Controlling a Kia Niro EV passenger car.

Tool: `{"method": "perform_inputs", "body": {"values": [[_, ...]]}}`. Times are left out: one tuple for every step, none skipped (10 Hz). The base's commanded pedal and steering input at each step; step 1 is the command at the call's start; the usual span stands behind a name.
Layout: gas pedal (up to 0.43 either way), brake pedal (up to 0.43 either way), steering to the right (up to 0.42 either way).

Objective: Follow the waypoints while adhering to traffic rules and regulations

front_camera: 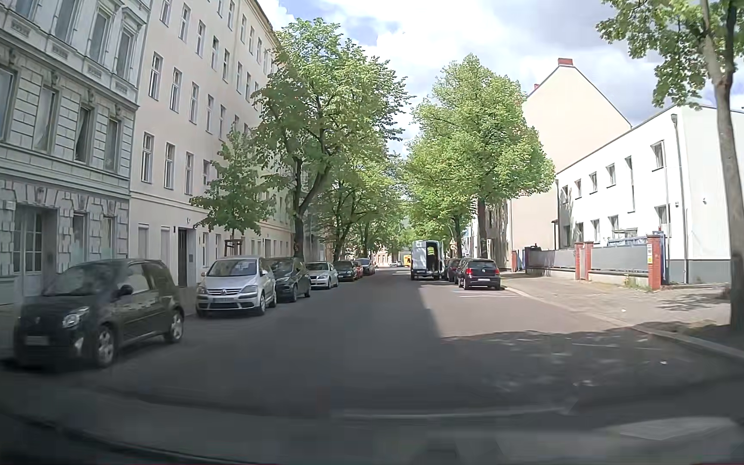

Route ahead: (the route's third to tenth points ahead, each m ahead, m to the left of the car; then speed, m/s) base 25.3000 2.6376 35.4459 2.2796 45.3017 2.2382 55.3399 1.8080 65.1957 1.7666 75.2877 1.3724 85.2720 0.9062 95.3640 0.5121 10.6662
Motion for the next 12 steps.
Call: {"method": "perform_inputs", "body": {"values": [[0.0, 0.018, -0.02], [0.0, 0.018, -0.02], [0.0, 0.018, -0.02], [0.0, 0.018, -0.019], [0.0, 0.018, -0.017], [0.0, 0.018, -0.016], [0.0, 0.018, -0.014], [0.0, 0.018, -0.013], [0.0, 0.018, -0.011], [0.0, 0.018, -0.011], [0.0, 0.018, -0.011], [0.0, 0.018, -0.01]]}}
